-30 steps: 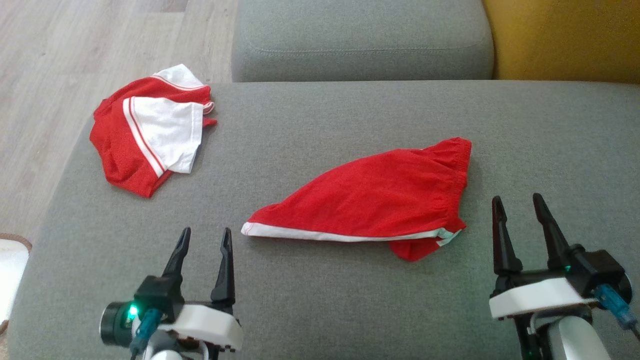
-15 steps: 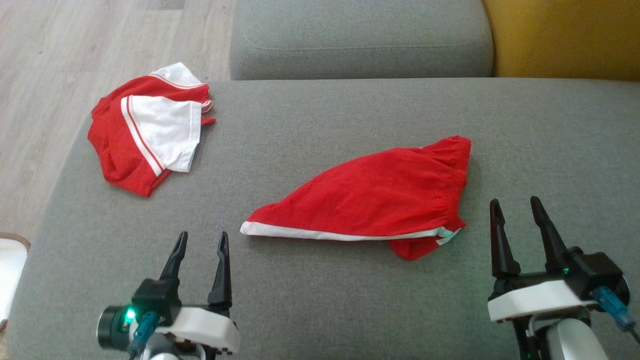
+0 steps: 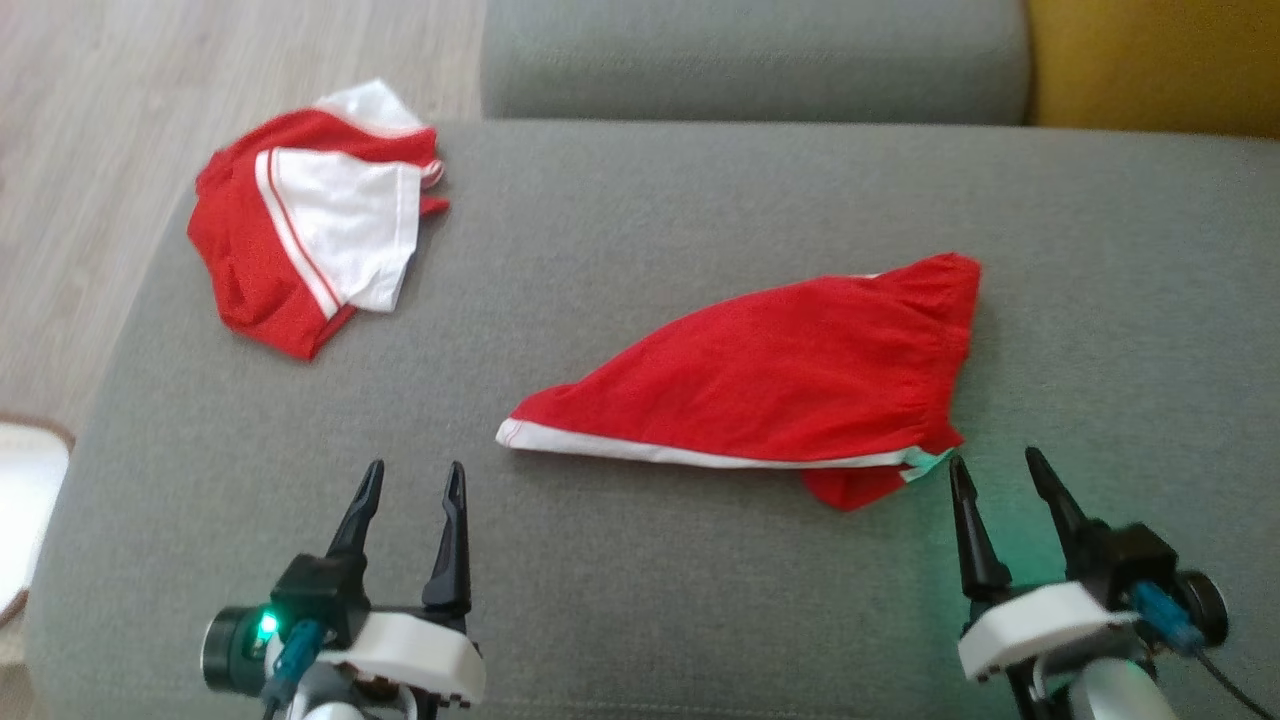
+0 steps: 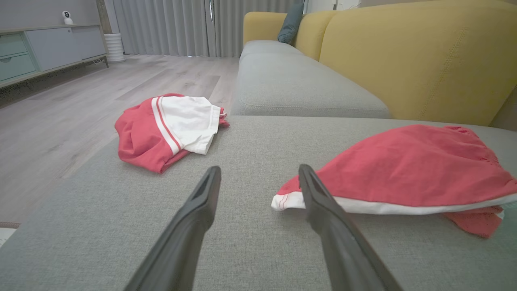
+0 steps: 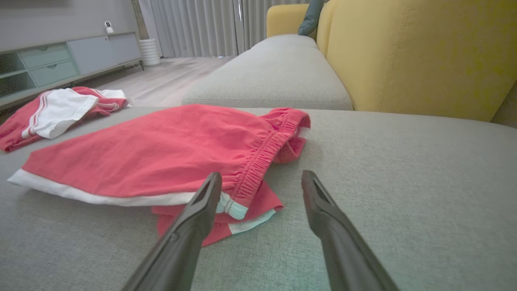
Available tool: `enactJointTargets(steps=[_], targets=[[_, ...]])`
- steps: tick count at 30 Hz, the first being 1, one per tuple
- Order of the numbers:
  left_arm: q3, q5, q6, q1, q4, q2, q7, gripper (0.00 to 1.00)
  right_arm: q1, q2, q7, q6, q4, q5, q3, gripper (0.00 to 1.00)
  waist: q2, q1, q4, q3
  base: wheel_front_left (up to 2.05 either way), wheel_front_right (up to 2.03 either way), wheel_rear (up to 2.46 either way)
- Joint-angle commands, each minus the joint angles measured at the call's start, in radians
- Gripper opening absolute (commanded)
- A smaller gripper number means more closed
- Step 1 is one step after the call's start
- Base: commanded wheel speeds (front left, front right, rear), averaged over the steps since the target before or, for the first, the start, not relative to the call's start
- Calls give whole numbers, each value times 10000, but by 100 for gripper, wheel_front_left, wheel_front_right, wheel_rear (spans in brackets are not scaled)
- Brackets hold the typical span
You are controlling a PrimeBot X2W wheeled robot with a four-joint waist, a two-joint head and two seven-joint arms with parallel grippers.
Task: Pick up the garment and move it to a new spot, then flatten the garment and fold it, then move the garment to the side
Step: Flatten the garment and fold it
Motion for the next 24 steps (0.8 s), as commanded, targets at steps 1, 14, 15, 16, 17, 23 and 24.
enactJointTargets(steps=[1,14,15,16,17,23,24], targets=[[288,112,-45,-566,-313,-32,-122,100,-774,-49,-111,75,-38,-215,182,100,-1,0,242,350,0,0,0],[399,163,-87,-978,-252,-104,-122,100,-1688,-49,-111,75,1640,-1215,-237,100,-1,0,888,1272,0,0,0],[403,166,-90,-987,-247,-108,-122,100,-1653,-49,-111,75,1624,-1196,-252,100,-1,0,896,1278,0,0,0],[403,166,-90,-987,-247,-108,-122,100,-1653,-49,-111,75,1624,-1196,-252,100,-1,0,896,1278,0,0,0],[410,169,-92,-992,-240,-111,-122,100,-1600,-49,-111,75,1584,-1165,-271,100,-1,0,898,1277,0,0,0],[451,207,-102,-995,-238,-125,-122,100,-1186,-49,-111,75,1226,-1060,-138,100,-1,0,767,1284,0,0,0],[447,217,-105,-1004,-237,-127,-122,100,-1144,-49,-111,75,1204,-1059,-108,100,-1,0,744,1293,0,0,0]])
